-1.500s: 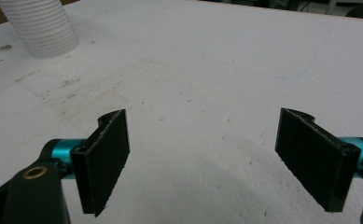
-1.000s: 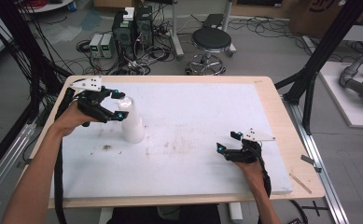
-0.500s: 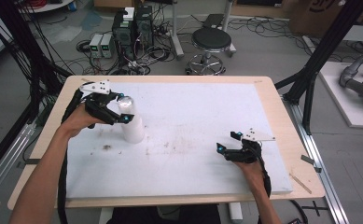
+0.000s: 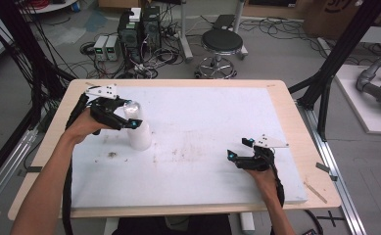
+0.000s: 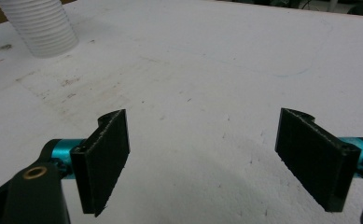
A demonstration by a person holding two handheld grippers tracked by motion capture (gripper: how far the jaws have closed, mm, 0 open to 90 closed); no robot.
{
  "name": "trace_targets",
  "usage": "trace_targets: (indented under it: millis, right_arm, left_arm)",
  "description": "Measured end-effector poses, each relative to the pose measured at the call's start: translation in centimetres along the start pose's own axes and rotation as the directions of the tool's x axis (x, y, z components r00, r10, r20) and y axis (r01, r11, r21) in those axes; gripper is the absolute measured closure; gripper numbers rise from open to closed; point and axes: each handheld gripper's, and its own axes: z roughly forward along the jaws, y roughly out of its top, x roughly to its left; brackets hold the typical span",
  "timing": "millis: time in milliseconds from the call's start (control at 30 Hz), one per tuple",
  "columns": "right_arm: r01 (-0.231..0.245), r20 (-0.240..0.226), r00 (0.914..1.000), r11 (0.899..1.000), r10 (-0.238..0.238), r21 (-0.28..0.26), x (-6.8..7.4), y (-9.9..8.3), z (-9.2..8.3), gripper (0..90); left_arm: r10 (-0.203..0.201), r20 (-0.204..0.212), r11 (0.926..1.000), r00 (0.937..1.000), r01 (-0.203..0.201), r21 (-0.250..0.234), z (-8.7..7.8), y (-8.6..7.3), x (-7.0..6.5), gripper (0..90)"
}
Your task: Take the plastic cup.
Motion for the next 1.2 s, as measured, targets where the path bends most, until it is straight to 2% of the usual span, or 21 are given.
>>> trace_targets:
  millis: [100,233,767,867,967,1033,1200]
  right_arm:
    - [0.000,0.000,1.0000,1.000,0.000,0.000,0.0,0.0,0.0,17.3]
    - [-0.002,0.000,1.0000,1.000,0.002,0.001,0.0,0.0,0.0,17.3]
    - [0.003,0.000,1.0000,1.000,-0.003,0.003,0.0,0.0,0.0,17.3]
    - [0.005,-0.001,1.0000,1.000,-0.005,0.004,0.0,0.0,0.1,17.3]
    - [-0.001,-0.002,1.0000,1.000,0.001,0.006,0.0,0.0,0.0,17.3]
    - [-0.001,-0.002,1.0000,1.000,0.001,0.006,0.0,0.0,0.0,17.3]
    - [-0.001,-0.003,1.0000,1.000,0.001,0.008,0.0,0.0,0.1,17.3]
  left_arm:
    - [-0.015,-0.003,0.9999,0.9999,0.015,-0.004,-0.1,0.0,0.0,31.0]
    - [-0.013,-0.003,0.9999,0.9999,0.013,0.001,-0.2,0.0,0.0,34.8]
    - [-0.021,-0.012,0.9997,0.9997,0.021,0.012,-0.3,0.4,-0.1,35.7]
    - [-0.017,-0.016,0.9998,0.9997,0.017,0.013,-0.4,0.7,-0.1,35.6]
    - [-0.018,-0.021,0.9998,0.9996,0.018,-0.013,-0.7,1.0,-0.2,35.6]
    - [-0.016,-0.026,0.9999,0.9995,0.016,-0.002,-1.0,1.3,-0.3,35.6]
    - [-0.014,-0.033,0.9999,0.9993,0.013,-0.007,-1.9,3.0,-0.6,35.9]
